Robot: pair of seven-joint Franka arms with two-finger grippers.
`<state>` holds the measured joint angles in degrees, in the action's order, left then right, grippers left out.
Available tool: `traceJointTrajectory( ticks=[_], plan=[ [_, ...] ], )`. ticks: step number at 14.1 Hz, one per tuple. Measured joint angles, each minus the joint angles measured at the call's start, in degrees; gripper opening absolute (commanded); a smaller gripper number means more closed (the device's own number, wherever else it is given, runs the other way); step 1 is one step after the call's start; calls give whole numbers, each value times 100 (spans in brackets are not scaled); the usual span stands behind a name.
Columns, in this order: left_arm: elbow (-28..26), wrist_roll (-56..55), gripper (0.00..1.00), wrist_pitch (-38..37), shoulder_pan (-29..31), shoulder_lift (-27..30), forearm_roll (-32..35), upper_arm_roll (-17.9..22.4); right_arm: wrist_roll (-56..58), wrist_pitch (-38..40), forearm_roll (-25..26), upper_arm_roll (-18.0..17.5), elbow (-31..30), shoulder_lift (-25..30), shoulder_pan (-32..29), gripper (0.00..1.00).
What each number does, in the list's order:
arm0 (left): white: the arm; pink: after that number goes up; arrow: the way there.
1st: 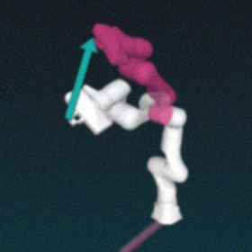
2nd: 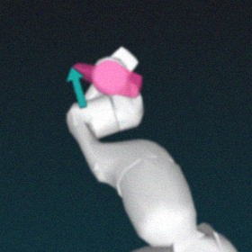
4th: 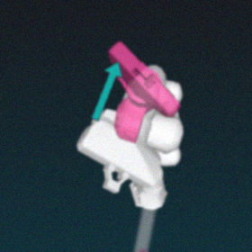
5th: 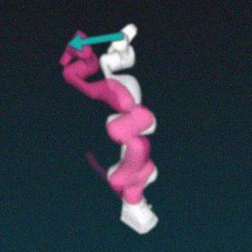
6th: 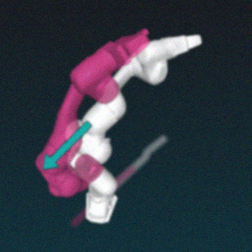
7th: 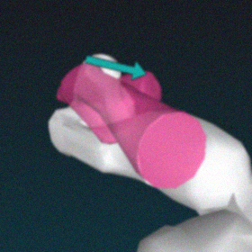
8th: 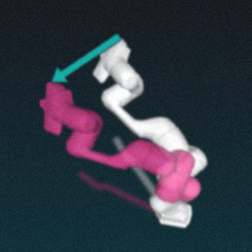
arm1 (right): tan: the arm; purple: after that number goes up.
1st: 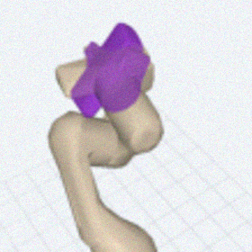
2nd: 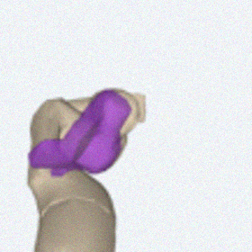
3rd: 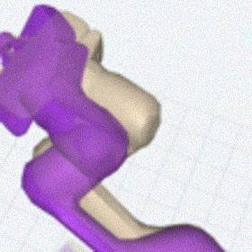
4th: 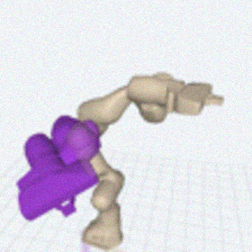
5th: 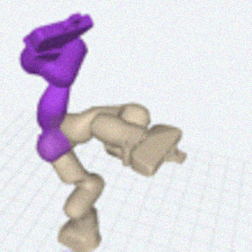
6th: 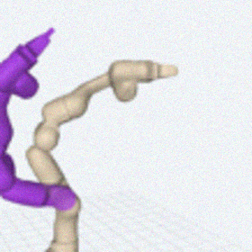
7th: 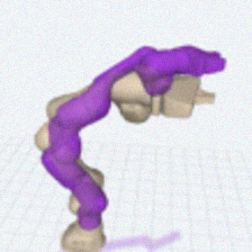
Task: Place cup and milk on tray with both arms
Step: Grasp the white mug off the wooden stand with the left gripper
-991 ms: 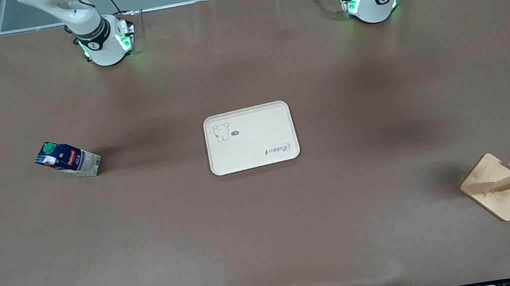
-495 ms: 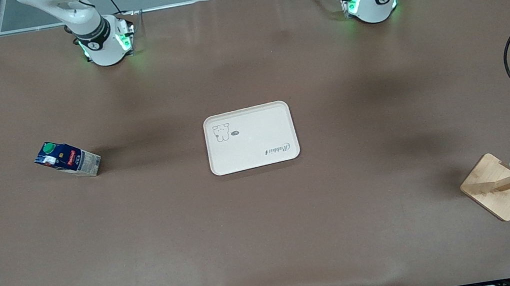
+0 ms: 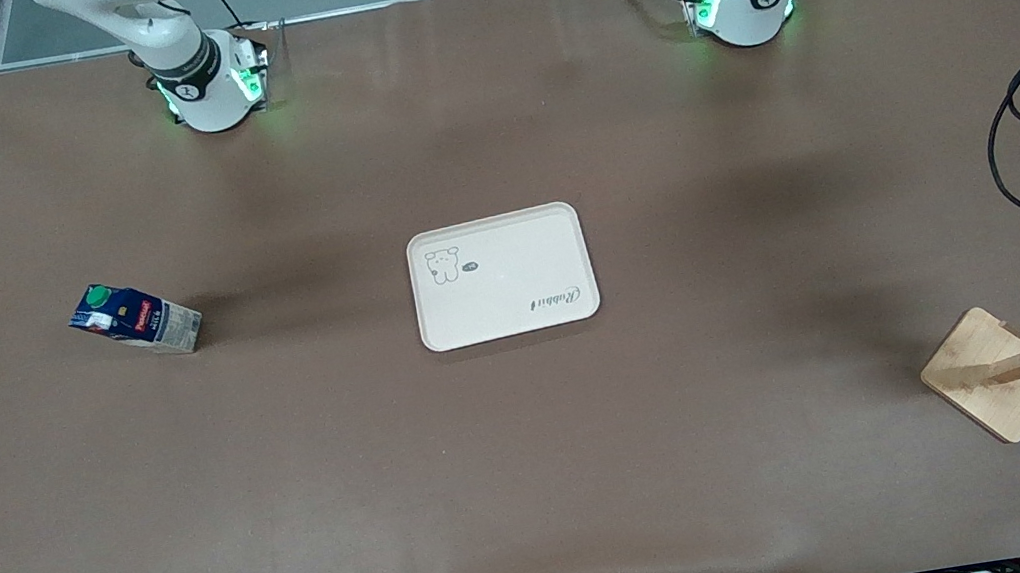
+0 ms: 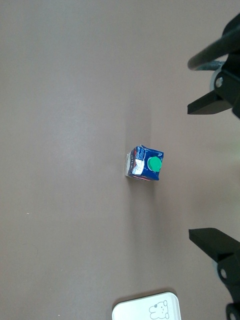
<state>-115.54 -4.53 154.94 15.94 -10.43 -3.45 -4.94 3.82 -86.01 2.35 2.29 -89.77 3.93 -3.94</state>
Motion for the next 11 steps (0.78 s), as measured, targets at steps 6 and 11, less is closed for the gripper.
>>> traceJointTrajectory(
  ticks=[6,11],
  plan=[
    [21,15,0,26,-59,-5,1,-272,0,-24,3,-1,-2,-171,-2,100],
    [44,153,0,-130,-39,165,1,-472,1,-37,3,0,-2,-415,-4,100]
  ],
)
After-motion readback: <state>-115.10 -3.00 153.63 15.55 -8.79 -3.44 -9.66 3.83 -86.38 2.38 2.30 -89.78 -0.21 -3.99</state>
